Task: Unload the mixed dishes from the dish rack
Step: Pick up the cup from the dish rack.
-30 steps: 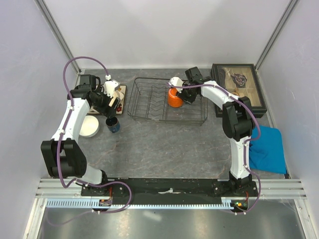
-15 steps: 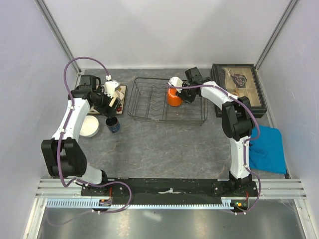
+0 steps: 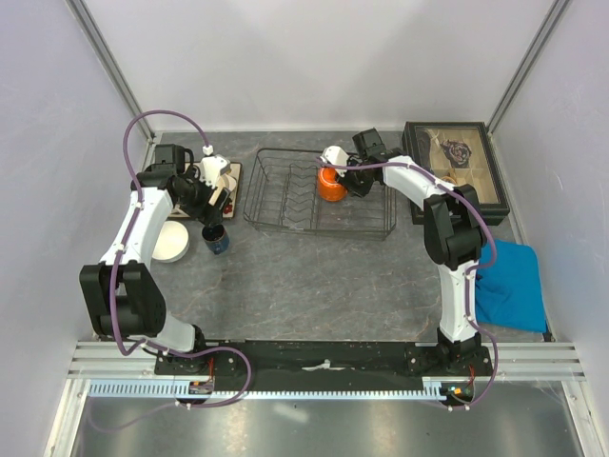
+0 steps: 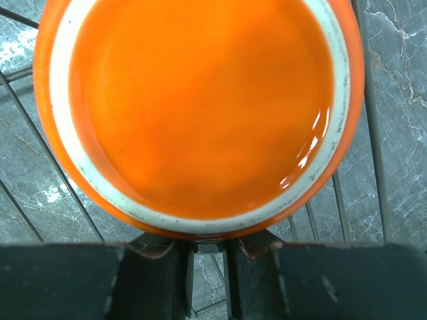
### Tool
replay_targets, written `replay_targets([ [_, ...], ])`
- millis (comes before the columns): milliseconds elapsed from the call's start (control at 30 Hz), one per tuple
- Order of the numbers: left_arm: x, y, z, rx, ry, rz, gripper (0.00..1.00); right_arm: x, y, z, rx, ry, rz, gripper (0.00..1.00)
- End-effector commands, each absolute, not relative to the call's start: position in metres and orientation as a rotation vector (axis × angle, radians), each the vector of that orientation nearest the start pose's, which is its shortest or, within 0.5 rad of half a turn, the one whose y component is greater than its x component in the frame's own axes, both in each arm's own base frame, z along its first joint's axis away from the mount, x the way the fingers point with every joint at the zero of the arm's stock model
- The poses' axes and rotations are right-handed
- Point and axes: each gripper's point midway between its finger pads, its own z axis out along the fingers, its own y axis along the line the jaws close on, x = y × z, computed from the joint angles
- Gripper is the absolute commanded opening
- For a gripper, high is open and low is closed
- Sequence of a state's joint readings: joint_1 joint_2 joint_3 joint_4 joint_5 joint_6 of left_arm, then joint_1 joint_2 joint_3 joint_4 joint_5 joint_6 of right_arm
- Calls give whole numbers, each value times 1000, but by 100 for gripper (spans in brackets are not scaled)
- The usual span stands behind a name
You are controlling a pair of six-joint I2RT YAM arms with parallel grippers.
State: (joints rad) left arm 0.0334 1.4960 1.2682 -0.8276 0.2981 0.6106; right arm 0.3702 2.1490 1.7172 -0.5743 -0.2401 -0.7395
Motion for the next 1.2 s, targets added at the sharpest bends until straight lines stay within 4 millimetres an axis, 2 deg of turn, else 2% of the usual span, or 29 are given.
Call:
replay_targets([
  [0,352,-19,151,830,2381,-158,87,472,198,64,-1400,2125,159,0],
  [133,352,-19,154,827,2372,-159,87,469,200,82,-1378,2110,183,0],
  [367,354,-25,169,815,2328,-183,87,459,209,131,-1307,2055,254,0],
  [633,354,-48,203,799,2195,-296,87,448,217,177,-1225,2014,330,0],
  [733,355,-59,219,765,2130,-361,87,440,223,201,-1180,1986,389,0],
  [800,358,-71,232,757,2057,-424,87,433,230,213,-1167,1963,449,0],
  [933,358,-98,265,715,1896,-569,87,413,247,254,-1120,1886,629,0],
  [967,357,-102,264,703,1887,-593,87,406,253,262,-1096,1880,700,0],
  [1100,365,-112,288,655,1766,-613,87,372,277,301,-1085,1787,1000,0],
  [1133,359,-127,289,682,1741,-638,87,370,280,307,-1076,1768,1034,0],
  [1167,358,-129,291,679,1727,-643,87,366,283,313,-1049,1770,1081,0],
])
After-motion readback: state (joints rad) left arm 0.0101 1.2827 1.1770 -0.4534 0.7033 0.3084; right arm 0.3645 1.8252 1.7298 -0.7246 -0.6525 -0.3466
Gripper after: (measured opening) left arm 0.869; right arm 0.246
